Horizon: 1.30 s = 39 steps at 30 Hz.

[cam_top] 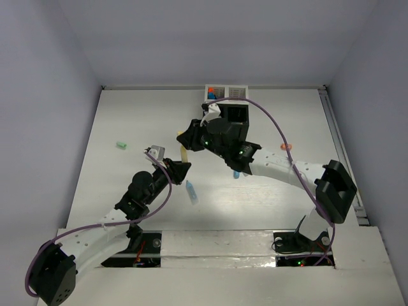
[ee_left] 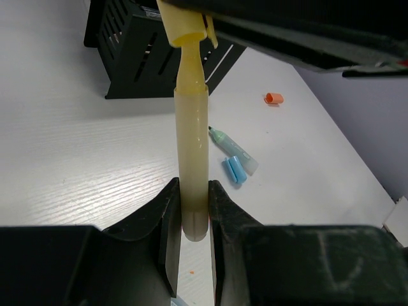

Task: Sort the stationery into containers
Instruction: Close the pen cap on the pen.

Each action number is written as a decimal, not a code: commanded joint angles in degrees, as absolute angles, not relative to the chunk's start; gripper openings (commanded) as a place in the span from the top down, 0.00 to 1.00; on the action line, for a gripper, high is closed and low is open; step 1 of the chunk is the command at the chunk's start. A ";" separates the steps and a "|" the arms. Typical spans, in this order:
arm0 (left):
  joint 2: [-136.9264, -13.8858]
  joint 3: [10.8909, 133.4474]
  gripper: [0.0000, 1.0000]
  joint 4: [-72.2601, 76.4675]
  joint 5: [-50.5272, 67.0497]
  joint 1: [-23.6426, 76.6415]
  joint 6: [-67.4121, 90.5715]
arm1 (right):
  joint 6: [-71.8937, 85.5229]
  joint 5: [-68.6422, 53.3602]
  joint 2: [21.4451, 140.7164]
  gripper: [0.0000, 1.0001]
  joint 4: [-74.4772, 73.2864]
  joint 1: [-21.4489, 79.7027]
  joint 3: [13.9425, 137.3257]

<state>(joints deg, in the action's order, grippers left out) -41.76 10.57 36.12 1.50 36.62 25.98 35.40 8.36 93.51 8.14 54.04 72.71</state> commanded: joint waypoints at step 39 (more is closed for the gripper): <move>-37.97 10.72 1.00 38.50 3.08 36.30 25.49 | 39.20 18.63 89.12 0.86 13.38 62.67 59.41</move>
